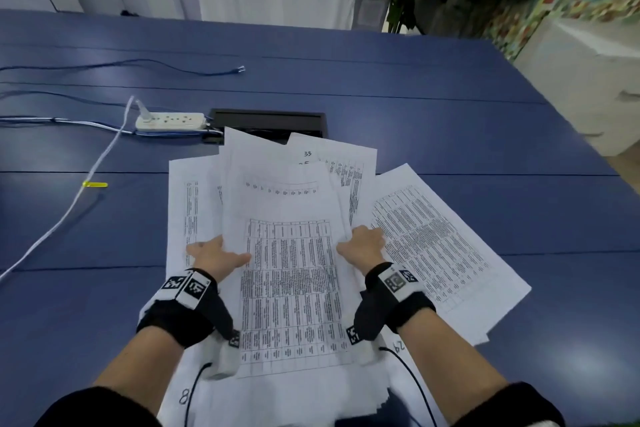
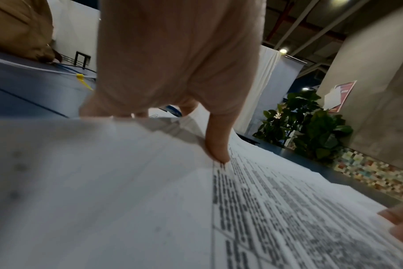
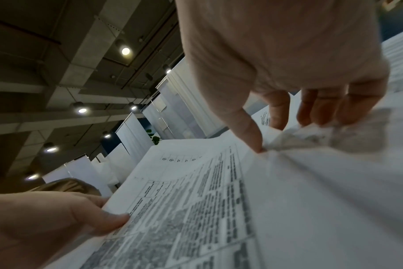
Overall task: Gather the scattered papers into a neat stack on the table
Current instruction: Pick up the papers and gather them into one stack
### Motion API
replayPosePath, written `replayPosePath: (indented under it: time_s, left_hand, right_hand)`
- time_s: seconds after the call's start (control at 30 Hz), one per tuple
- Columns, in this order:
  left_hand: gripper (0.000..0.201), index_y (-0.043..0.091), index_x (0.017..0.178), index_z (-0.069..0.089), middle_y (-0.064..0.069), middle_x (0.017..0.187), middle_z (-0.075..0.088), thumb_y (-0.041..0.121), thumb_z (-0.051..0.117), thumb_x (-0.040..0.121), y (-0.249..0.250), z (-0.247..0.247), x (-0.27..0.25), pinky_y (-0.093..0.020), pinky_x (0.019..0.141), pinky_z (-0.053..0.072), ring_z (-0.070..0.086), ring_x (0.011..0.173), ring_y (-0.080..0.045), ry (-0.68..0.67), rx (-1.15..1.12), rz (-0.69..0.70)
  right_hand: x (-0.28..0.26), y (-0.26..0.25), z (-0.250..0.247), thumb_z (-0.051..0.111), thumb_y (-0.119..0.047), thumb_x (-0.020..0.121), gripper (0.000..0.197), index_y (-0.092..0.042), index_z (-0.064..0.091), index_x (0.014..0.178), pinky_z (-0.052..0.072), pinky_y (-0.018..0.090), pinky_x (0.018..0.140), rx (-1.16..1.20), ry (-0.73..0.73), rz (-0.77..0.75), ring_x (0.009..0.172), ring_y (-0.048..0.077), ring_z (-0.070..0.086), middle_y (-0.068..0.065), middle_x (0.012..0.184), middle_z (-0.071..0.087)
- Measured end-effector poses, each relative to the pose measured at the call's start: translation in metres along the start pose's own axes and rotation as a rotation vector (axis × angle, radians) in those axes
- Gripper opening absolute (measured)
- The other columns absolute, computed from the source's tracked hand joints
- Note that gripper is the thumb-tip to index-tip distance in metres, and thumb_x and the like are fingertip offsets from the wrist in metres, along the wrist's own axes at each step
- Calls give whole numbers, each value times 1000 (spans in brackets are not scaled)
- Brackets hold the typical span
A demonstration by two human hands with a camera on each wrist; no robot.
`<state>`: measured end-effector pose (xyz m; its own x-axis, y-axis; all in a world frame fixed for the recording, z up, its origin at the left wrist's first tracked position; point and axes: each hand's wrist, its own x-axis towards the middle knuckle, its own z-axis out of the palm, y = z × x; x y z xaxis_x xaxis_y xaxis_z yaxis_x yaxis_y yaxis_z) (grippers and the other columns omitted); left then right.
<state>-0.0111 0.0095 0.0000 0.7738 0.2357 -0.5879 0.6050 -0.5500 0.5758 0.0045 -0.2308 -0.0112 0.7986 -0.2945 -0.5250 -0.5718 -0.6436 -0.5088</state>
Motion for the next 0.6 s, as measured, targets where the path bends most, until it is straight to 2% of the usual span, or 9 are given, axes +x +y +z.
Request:
replayPosePath:
  time_s: [0.07, 0.13, 0.27, 0.3, 0.4, 0.47, 0.53, 0.57, 0.6]
  left_hand:
    - [83, 6, 143, 31, -20, 149, 29, 33, 72, 76, -2, 1, 6, -49, 112, 30, 38, 132, -37, -67, -36, 46]
    - [78, 6, 135, 42, -19, 138, 49, 34, 75, 71, -6, 3, 14, -50, 108, 36, 48, 124, -35, -79, -100, 99]
    - [50, 1, 127, 49, -11, 122, 60, 13, 68, 82, 6, -2, 9, -36, 101, 41, 57, 112, -27, -119, -205, 182]
    - [46, 1, 125, 51, -11, 118, 61, 10, 67, 83, 11, -4, 7, -33, 96, 41, 58, 108, -25, -130, -222, 209]
    - [42, 3, 122, 53, -14, 121, 62, 9, 66, 83, 23, -11, 11, -31, 90, 43, 60, 104, -24, -85, -271, 307]
    - [41, 3, 123, 53, -11, 120, 62, 8, 65, 84, 28, -18, 19, -29, 88, 42, 58, 99, -20, -49, -327, 363]
    - [41, 6, 124, 51, -6, 116, 61, 7, 64, 85, 31, -26, 29, -30, 89, 42, 56, 100, -19, -16, -385, 391]
    - [42, 8, 124, 50, -4, 116, 60, 6, 63, 85, 32, -29, 34, -30, 91, 42, 56, 102, -19, 3, -407, 403]
    - [42, 10, 125, 49, -3, 116, 59, 5, 63, 85, 33, -33, 39, -31, 93, 42, 56, 104, -19, 17, -423, 412]
  right_hand:
    - [1, -5, 5, 59, -7, 81, 54, 4, 37, 129, 44, 33, 84, 160, -27, 6, 109, 31, 47, 16, 123, 32]
    - [0, -10, 7, 61, -3, 76, 62, 3, 34, 132, 46, 31, 72, 260, -25, 18, 96, 26, 49, 13, 111, 37]
    - [4, -10, 3, 61, 1, 80, 60, 1, 34, 133, 47, 33, 90, 349, 28, -4, 111, 30, 53, 19, 125, 50]
    - [6, -12, 0, 62, 2, 81, 56, 1, 36, 131, 47, 33, 89, 381, 41, -23, 109, 29, 54, 19, 124, 51]
    - [12, -21, -13, 64, 0, 82, 45, 0, 44, 123, 49, 34, 89, 494, 71, -78, 104, 28, 57, 15, 117, 55]
    - [24, -28, -24, 60, -2, 86, 35, -1, 50, 119, 49, 31, 82, 569, 131, -117, 96, 25, 57, 14, 112, 58]
    - [40, -32, -36, 54, -3, 88, 29, -1, 55, 117, 46, 26, 75, 549, 248, -128, 89, 23, 56, 16, 114, 58]
    - [51, -33, -39, 54, -5, 88, 30, -1, 56, 118, 46, 29, 78, 476, 309, -95, 93, 25, 57, 18, 120, 58]
    - [61, -33, -40, 55, -9, 88, 36, 0, 53, 122, 45, 33, 87, 350, 347, -30, 104, 30, 56, 20, 128, 54]
